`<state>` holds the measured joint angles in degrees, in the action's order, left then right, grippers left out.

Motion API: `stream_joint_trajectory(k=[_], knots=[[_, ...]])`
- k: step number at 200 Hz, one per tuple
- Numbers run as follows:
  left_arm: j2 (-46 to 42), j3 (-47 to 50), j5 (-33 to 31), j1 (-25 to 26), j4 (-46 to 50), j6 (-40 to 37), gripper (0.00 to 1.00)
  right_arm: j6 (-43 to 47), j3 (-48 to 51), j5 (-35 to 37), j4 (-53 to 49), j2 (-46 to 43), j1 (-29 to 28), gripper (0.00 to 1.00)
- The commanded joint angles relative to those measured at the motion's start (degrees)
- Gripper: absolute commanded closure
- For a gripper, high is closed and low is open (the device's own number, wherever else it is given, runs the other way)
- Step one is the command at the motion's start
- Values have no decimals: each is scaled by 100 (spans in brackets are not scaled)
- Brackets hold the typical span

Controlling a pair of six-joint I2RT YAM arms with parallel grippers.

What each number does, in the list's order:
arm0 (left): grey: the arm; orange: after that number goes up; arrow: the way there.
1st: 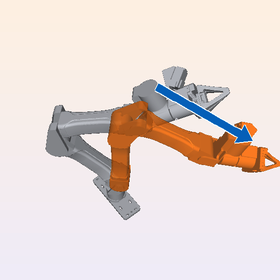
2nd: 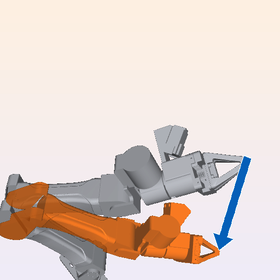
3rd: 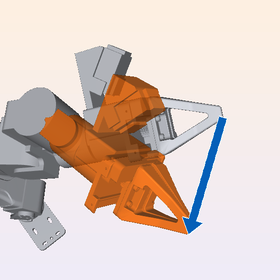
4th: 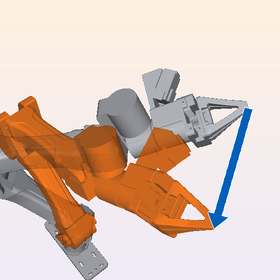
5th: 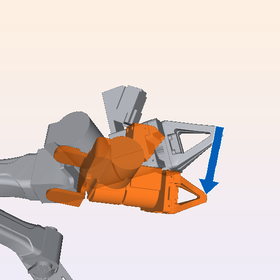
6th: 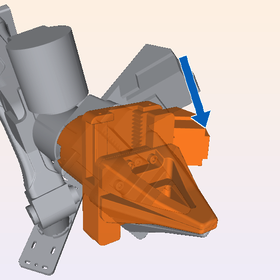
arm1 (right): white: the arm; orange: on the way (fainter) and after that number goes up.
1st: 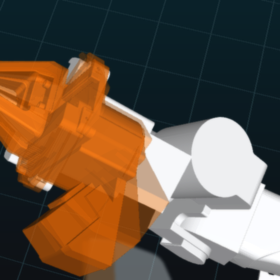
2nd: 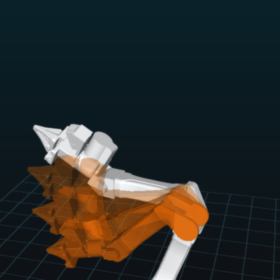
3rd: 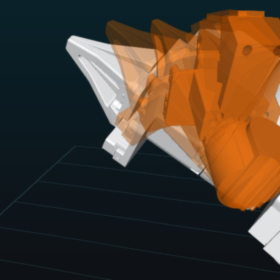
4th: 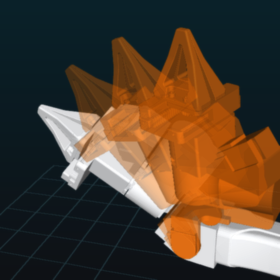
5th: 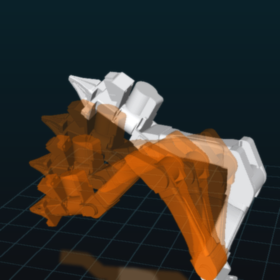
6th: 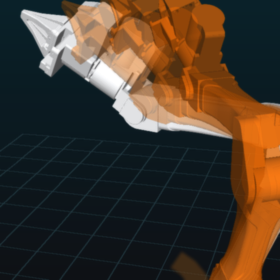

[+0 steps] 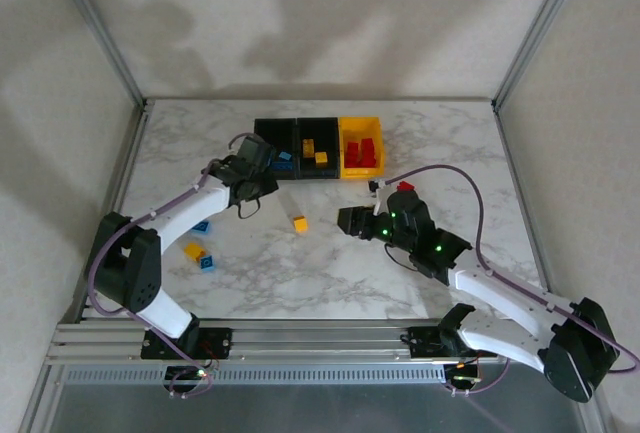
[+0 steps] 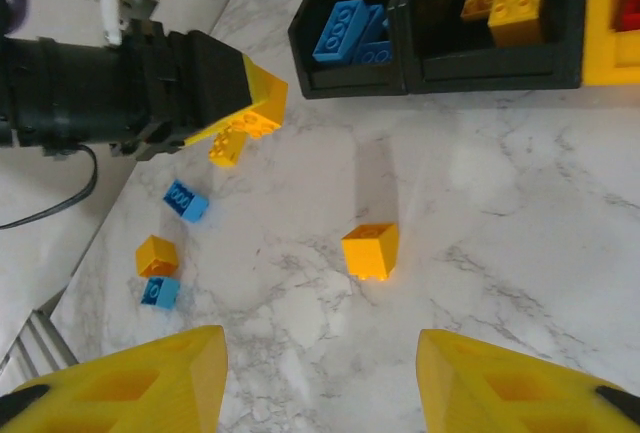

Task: Sort the legos into containers by color
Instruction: Place the lego in the container.

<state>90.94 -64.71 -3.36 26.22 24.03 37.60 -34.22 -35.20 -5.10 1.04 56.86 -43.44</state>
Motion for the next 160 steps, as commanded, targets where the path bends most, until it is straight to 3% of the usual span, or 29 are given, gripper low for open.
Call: stream_joint_trajectory(k=[1,51,160], knots=[[182,-454,75,250,125,206,75,-131,101,261,-224,-219,104,47],[1306,-1765,64,686,35,290,75,-216,197,324,-367,-446,191,47],[3920,-4991,-709,624,1020,104,75,-252,303,440,-813,-1007,336,47]])
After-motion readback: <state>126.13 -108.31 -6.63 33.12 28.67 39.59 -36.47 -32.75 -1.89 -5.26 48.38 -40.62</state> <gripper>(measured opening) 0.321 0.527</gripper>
